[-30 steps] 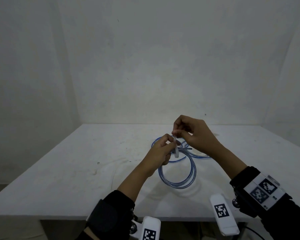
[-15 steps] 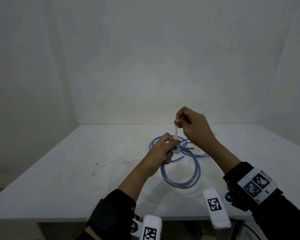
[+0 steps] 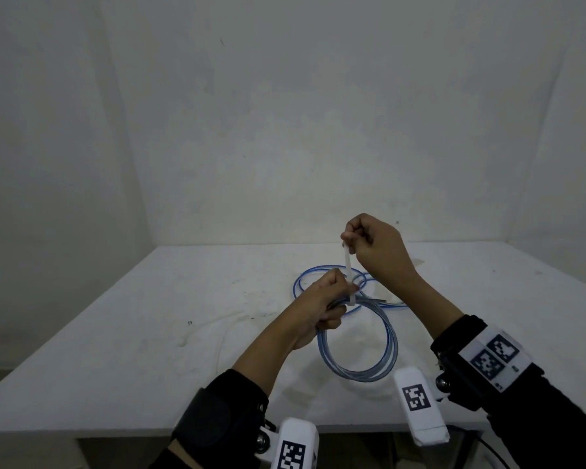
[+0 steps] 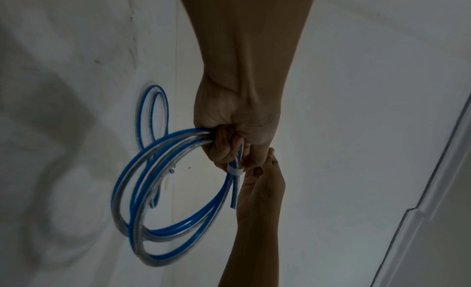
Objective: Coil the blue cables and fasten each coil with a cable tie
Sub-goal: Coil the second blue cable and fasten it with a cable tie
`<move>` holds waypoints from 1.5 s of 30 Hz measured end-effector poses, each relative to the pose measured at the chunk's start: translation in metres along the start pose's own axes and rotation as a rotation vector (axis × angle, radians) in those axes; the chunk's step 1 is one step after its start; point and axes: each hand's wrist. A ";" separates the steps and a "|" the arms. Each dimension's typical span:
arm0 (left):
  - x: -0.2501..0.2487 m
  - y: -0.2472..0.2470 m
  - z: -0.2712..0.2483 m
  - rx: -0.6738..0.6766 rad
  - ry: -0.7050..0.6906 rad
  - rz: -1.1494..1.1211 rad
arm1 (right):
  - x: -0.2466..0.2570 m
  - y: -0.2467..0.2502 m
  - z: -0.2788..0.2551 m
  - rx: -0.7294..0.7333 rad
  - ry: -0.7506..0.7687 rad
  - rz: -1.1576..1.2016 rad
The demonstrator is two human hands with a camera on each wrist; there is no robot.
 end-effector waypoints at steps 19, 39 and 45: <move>0.020 -0.010 -0.002 -0.074 0.011 -0.055 | -0.015 -0.001 -0.019 0.057 -0.198 0.075; 0.018 0.006 0.012 -0.087 -0.065 -0.097 | -0.018 0.040 -0.009 -0.044 -0.326 0.338; 0.003 0.005 0.023 -0.206 -0.134 -0.144 | -0.019 0.039 -0.026 0.400 -0.434 0.191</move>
Point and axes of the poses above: each hand's wrist, its own z-axis towards the middle knuckle, its own y-axis out of the back of the hand, x = y × z, and after that the axes turned 12 degrees about -x, right-handed
